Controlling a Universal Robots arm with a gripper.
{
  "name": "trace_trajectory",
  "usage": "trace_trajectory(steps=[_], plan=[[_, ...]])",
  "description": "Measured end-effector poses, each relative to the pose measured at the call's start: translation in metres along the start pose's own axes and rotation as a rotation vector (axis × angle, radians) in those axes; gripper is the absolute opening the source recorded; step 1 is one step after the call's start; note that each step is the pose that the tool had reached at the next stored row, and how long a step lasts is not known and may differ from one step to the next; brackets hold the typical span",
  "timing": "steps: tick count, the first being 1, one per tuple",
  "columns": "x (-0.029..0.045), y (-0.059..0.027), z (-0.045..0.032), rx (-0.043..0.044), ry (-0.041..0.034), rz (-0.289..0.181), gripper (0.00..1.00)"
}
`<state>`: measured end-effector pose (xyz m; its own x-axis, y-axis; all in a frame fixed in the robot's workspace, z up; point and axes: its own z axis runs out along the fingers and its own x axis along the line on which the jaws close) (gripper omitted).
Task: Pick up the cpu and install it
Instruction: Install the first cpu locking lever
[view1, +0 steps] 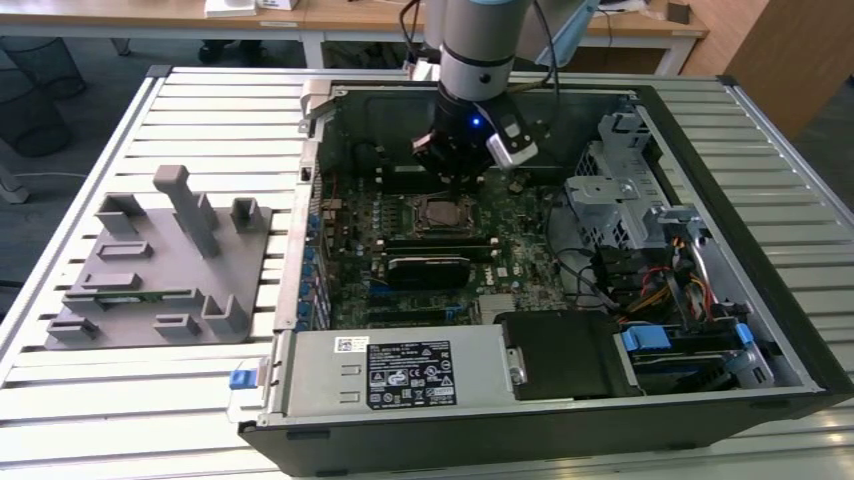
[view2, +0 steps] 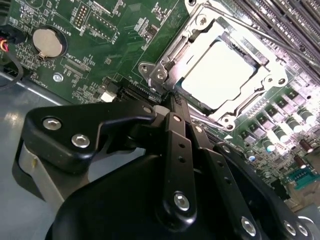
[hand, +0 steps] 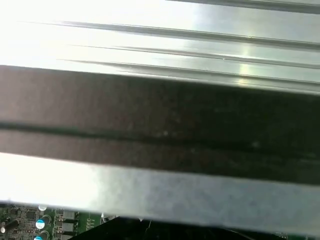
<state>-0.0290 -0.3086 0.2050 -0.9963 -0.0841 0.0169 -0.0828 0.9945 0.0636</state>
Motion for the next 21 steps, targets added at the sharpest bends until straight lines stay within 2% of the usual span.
trace_trajectory(steps=[8, 17, 21], plan=[[0.0059, 0.0009, -0.0008, -0.0011, -0.0001, -0.001, 0.11], [0.0051, 0.0085, -0.0004, -0.0009, 0.0006, -0.011, 0.11], [0.0029, 0.0090, -0.0005, -0.0009, 0.0009, -0.014, 0.11]])
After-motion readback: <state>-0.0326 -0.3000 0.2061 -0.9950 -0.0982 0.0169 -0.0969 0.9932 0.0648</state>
